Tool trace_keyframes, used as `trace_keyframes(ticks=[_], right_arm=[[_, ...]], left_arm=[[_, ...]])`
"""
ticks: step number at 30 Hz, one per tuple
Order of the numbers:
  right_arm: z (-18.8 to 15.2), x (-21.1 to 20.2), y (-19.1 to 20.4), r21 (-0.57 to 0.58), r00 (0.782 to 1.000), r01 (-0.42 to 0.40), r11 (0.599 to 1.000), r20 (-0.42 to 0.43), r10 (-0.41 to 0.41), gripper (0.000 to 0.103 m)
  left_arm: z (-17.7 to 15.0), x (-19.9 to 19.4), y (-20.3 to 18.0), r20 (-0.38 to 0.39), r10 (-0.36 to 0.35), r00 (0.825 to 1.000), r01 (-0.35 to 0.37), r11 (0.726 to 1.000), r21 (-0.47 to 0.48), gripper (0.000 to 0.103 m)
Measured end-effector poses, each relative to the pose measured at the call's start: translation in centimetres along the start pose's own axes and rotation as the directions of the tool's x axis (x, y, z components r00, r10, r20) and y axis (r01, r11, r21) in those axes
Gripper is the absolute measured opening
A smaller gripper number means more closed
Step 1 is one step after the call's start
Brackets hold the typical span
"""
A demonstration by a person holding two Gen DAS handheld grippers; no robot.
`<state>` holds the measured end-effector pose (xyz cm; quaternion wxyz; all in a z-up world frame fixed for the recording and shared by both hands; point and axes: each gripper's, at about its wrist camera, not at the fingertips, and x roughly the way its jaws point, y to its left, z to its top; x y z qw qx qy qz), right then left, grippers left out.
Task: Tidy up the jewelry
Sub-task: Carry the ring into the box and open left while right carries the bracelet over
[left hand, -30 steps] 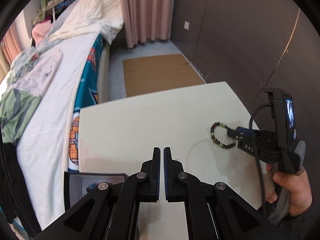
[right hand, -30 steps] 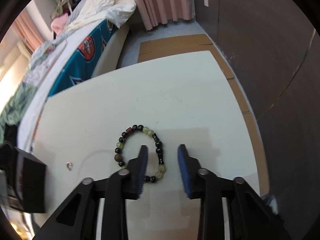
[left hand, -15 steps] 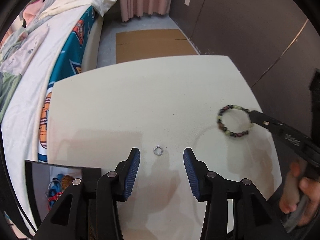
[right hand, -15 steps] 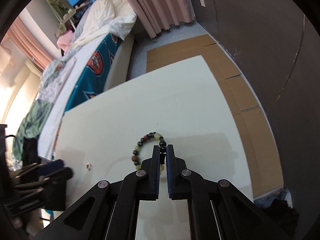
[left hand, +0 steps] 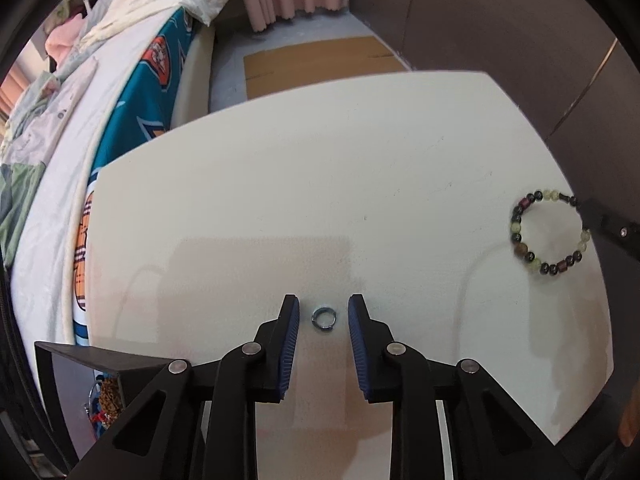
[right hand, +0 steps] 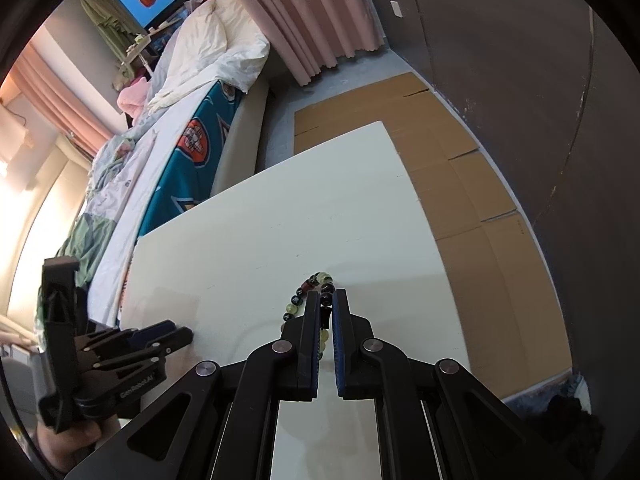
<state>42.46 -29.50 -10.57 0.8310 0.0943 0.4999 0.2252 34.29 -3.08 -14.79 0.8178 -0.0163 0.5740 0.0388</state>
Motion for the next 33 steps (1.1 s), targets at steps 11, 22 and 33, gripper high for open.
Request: trace_keyframes(ticks=[11,22,33], right_arm=[[0.0,-2.2,2.1,-0.036,0.999,-0.020,0.999,0.046,0.022,0.007],[-0.6,-3.7,6.2,-0.078,0.994,-0.051,0.996,0.091,0.058,0.007],[-2.0,-4.3,12.0,-0.162,0.991,-0.079,0.984,0.094,0.095,0.007]], left_arm=[[-0.1,-2.2,0.5,0.026,-0.061,0.998,0.061,0.998,-0.010,0.012],[-2.2,-9.5,4.3,0.152,-0.083,0.985,0.087,0.996,-0.016,0.012],[-5.0,-12.2,9.9,0.198,-0.033,0.980,0.055,0.993,-0.108,0.012]])
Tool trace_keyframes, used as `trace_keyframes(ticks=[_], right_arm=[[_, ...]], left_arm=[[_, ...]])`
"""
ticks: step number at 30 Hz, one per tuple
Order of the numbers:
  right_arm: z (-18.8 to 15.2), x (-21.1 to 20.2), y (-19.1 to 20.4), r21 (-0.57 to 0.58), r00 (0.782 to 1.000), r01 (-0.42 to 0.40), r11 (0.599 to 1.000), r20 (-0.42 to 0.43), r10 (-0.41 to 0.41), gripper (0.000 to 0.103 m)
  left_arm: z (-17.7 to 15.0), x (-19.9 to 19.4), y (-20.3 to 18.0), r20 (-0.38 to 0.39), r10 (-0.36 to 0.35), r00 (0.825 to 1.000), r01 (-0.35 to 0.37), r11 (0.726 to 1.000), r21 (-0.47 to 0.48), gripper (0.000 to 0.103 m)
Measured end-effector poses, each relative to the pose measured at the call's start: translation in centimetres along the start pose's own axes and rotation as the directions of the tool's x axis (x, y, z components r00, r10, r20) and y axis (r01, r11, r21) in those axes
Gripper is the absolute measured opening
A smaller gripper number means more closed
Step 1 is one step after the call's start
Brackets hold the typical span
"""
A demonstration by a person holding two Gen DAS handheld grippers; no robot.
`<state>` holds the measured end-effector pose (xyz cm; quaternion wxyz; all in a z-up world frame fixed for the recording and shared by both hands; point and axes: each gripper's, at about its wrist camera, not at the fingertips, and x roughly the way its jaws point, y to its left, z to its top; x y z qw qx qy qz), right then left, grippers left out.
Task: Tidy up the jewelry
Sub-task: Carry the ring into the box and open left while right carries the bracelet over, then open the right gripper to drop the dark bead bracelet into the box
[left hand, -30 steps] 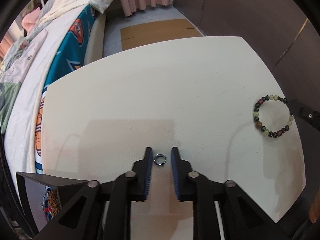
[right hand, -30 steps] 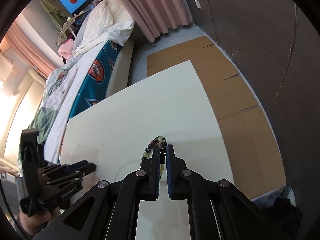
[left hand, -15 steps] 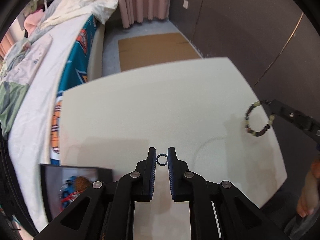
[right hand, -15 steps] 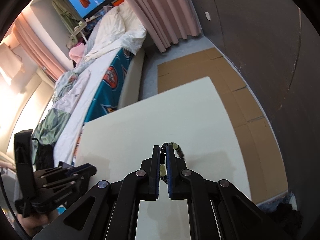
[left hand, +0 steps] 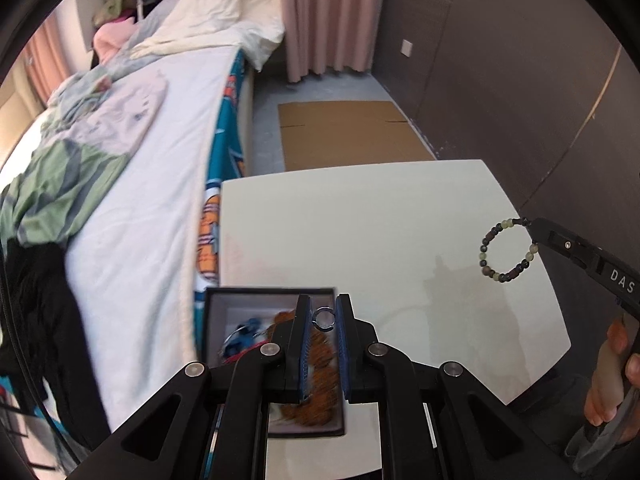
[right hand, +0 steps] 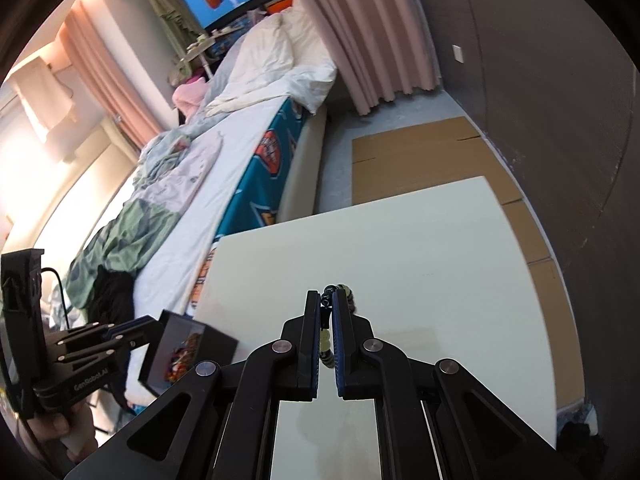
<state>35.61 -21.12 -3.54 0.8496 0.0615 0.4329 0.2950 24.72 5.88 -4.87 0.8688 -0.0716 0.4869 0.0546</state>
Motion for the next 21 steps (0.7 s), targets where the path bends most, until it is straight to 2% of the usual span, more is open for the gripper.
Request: trace_keyframes(ticks=[2,4,6,8,17,21], right_arm=[[-0.1,0.0,0.9,-0.016,1.000,-0.004,1.000,-0.002,0.004,0.007],[-0.1,-0.2,1.9,-0.029,1.000,-0.012,0.999,0.001,0.012,0.007],[-0.1,-0.4,2.9,-0.043,1.000,-0.025,0.999,0.009,0.025,0.007],[-0.3,-0.4,3.8,-0.058,0.999,-0.038,0.998,0.014,0.039,0.007],[-1.0,-0.5,8.5,-0.140,0.996,-0.084,0.987,0.029,0.089,0.007],[-1.3,-0.3,11.5,-0.181,0.988,-0.144,0.973,0.030,0.152,0.007]], left_arm=[[-0.2,-0.3,0.7,0.008,-0.013,1.000,0.014,1.000,-0.015,0.014],[-0.4,-0.7,1.5,0.010,-0.014,1.000,0.014,0.999,-0.043,0.025],[-0.7,-1.5,2.5,0.035,-0.015,0.999,0.018,0.997,-0.078,0.058],[-1.1,-2.5,3.6,0.073,-0.001,0.997,0.009,0.994,-0.107,0.070],[-2.8,-5.5,7.0,0.116,0.008,0.993,0.011,0.987,-0.162,0.070],[-3.8,-6.8,8.2,0.141,0.021,0.990,0.003,0.986,-0.170,0.070]])
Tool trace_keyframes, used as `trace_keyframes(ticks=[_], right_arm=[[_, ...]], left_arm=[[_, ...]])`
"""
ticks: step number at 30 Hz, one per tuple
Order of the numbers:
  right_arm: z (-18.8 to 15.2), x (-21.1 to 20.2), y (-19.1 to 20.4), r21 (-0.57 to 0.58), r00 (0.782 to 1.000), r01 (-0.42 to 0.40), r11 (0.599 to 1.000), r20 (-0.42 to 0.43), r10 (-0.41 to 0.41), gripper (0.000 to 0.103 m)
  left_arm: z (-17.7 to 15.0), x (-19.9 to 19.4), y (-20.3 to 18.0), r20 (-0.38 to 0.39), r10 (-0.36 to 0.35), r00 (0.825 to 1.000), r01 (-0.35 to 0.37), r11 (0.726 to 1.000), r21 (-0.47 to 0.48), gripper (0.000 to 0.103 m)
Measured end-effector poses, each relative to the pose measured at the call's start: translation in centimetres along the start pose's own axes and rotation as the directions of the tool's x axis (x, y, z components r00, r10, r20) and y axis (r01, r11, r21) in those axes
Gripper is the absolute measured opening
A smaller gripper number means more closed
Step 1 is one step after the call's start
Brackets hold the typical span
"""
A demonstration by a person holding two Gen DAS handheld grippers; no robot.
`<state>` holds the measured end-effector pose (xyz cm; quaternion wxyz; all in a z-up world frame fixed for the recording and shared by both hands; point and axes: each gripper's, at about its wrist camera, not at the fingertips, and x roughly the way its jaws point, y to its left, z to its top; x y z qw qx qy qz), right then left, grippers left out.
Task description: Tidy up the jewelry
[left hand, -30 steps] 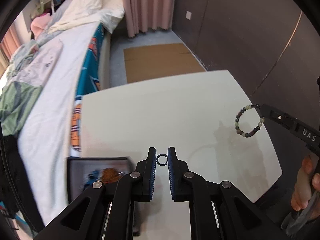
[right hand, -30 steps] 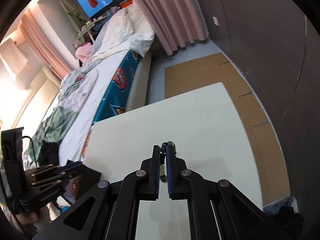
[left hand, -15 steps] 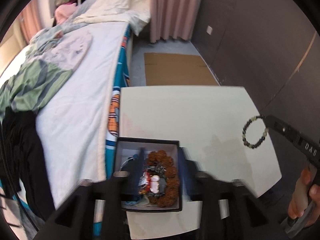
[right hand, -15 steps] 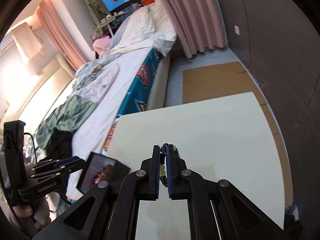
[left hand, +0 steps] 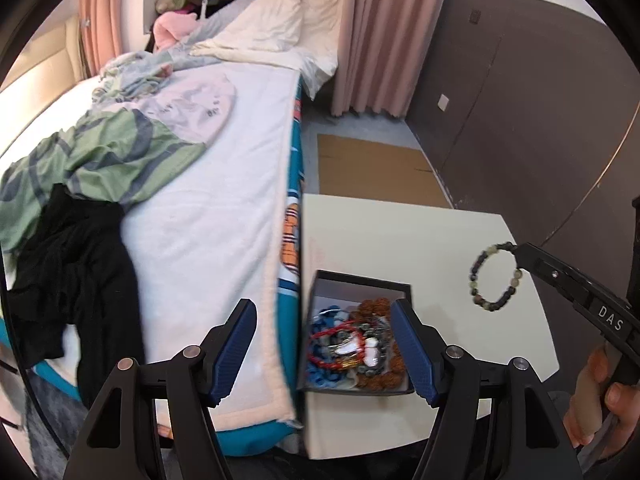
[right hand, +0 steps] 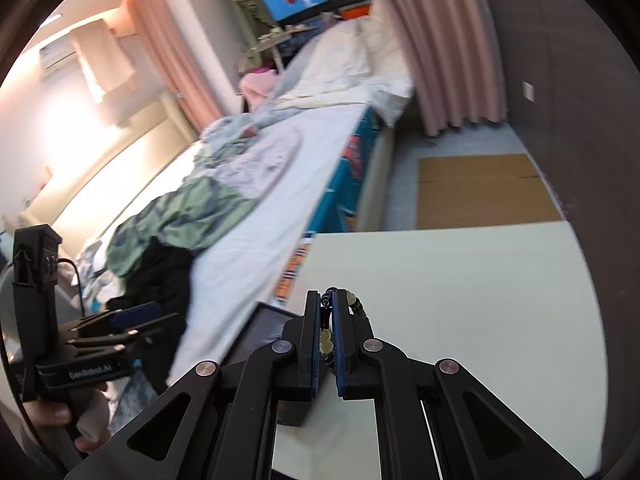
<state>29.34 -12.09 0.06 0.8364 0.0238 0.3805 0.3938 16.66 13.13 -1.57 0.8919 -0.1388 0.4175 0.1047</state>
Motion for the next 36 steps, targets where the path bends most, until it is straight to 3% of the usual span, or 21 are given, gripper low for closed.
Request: trace_keyframes(ticks=[5,7,8,9,10,17,23,25,28,36], right_arm=[[0.1,1.5,3.6,-0.073,0.999,-0.038,0.997,-0.002,0.038,0.008],[0.0,2.2,4.9,-0.111,0.999,-0.017,0.994,-0.035,0.013,0.026],[-0.1,2.5,5.4,-0.118,0.998,-0.003,0.993,-0.058,-0.004,0.054],[-0.2,2.3,5.6,-0.116,0.998,0.012,0.993,-0.052,-0.018,0.075],[-0.4,1.8,5.7,-0.116,0.999,0.034,0.993,-0.031,-0.037,0.078],[-1.3,-2.4,4.2,-0.071,0.995,0.094,0.993,-0.029,-0.096,0.079],[-2.8,-7.6,2.3,-0.006,0.987,0.163,0.987,0.010,-0.163,0.086],[-3.4,-9.4,2.1,0.004,0.984,0.176,0.984,0.022,-0.176,0.089],[-4.2,-11.8,2.3,0.000,0.980,0.192,0.981,0.044,-0.192,0.103],[-6.4,-16.6,3.0,0.013,0.973,0.213,0.977,0.085,-0.213,0.103]], left_arm=[[-0.4,-2.6,2.4,0.044,0.013,0.999,-0.012,0.999,-0.033,0.078],[-0.5,-3.9,3.1,0.076,0.018,0.997,-0.014,0.999,-0.047,0.085],[-0.5,-4.5,3.3,0.093,0.017,0.996,-0.012,0.998,-0.054,0.089],[-0.5,-5.1,3.5,0.106,0.019,0.994,-0.013,0.998,-0.059,0.093],[-0.6,-5.7,3.7,0.124,0.023,0.992,-0.016,0.998,-0.065,0.095],[-1.4,-9.1,3.0,0.204,0.011,0.979,-0.002,0.999,-0.046,0.099],[-3.1,-12.2,1.3,0.267,0.011,0.964,-0.009,1.000,-0.008,0.102],[-3.8,-13.2,0.6,0.281,0.017,0.960,-0.020,1.000,0.008,0.102],[-4.8,-14.7,-0.2,0.305,0.005,0.952,-0.013,1.000,0.025,0.102],[-7.5,-18.4,-2.0,0.359,-0.017,0.933,-0.012,0.997,0.080,0.102]])
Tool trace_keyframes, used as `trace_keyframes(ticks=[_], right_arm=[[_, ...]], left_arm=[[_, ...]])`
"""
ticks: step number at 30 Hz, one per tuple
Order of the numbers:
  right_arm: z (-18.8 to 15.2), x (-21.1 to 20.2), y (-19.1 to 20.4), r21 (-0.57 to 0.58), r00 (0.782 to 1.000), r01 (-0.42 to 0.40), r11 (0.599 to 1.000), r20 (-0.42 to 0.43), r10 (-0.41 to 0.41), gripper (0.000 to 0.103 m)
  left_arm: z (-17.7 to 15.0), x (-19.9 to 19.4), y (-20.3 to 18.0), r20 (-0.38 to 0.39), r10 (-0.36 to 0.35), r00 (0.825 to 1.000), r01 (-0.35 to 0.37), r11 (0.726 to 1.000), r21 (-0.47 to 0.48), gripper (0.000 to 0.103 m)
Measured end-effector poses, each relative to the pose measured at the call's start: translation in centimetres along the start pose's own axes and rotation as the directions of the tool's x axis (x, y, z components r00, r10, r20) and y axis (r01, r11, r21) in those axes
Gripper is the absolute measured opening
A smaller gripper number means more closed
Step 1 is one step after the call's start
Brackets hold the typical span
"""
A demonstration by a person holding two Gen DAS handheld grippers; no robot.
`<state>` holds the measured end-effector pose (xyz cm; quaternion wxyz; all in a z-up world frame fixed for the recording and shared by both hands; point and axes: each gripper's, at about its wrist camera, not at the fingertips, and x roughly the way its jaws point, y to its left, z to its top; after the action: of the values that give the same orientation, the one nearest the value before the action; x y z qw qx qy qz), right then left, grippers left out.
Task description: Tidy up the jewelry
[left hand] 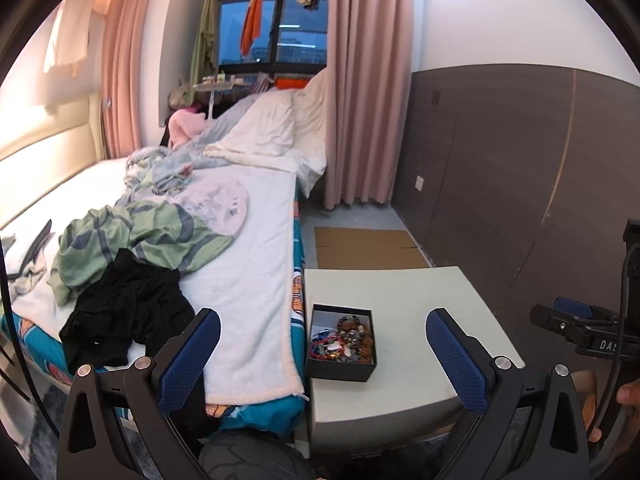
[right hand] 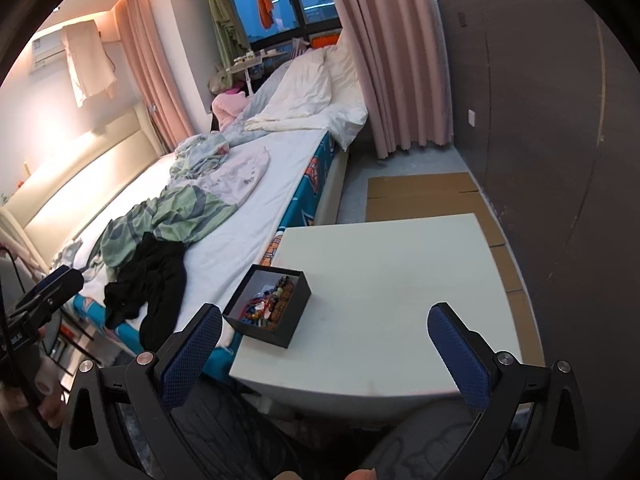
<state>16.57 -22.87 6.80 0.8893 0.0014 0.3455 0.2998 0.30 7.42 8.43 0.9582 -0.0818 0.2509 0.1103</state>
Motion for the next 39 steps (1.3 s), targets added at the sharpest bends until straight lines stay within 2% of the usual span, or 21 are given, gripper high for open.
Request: trace_keyframes(ticks=[16,25,39], right_arm=[[-4.3,-8.2,0.2,-0.008,0.994,0.003,1.000,0.107,-0.002,0.103],[-6.9,-8.9,0.6,-0.011,0.993,-0.004,1.000,0.117,0.005,0.103],[-7.2,-9.4,1.3,-0.028,0.991,0.009,1.000,0.131,-0.005,0.103]], left_arm=[[-3.2,-6.5,-0.7,0.111,-0.004,0.994,0.003,1.000,0.016,0.103],[-4.7,-7.6,-1.3,0.117,-0.006,0.993,0.002,0.999,0.035,0.103],[-5.1,-7.9,-1.5,0.122,-0.013,0.992,0.010,1.000,0.024,0.103]])
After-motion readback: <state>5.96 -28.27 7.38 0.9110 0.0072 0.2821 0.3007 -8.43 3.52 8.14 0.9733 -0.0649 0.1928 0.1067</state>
